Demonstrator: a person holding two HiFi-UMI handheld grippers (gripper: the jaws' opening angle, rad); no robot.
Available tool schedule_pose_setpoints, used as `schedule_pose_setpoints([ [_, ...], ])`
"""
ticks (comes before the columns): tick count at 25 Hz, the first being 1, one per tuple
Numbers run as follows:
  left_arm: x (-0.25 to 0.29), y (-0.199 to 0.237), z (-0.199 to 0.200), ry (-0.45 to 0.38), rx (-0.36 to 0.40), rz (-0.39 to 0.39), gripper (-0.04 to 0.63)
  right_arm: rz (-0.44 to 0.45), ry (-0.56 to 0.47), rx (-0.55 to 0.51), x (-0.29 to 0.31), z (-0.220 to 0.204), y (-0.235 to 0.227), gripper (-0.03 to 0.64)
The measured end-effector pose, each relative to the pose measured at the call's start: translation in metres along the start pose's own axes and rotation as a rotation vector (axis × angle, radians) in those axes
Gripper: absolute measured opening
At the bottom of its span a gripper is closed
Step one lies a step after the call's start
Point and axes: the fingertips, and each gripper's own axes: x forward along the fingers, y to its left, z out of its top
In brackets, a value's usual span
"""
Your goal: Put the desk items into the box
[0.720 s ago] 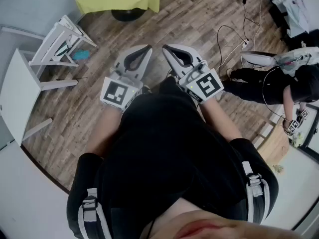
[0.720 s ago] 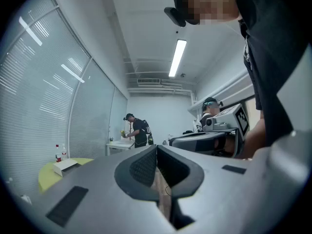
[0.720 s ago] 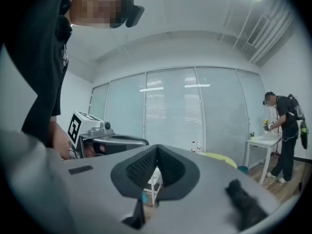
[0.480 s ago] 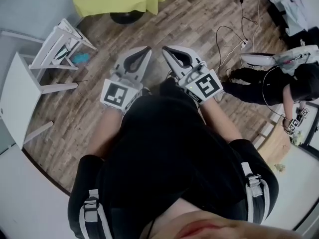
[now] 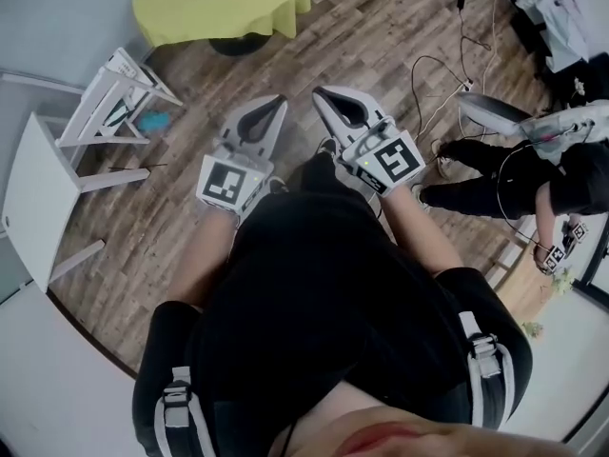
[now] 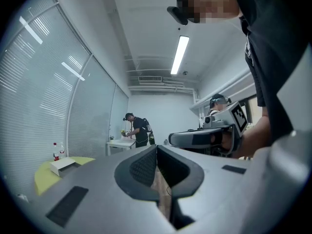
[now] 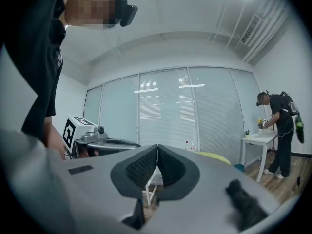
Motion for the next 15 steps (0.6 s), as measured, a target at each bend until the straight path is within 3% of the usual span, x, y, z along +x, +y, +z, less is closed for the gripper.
schedule_pose_setpoints([
  [15,0.104,0.025,0.005,0.012,0.013,0.035,0.014,0.045,0.002,-0.008,0.015,0.005,-0.099,0.017],
])
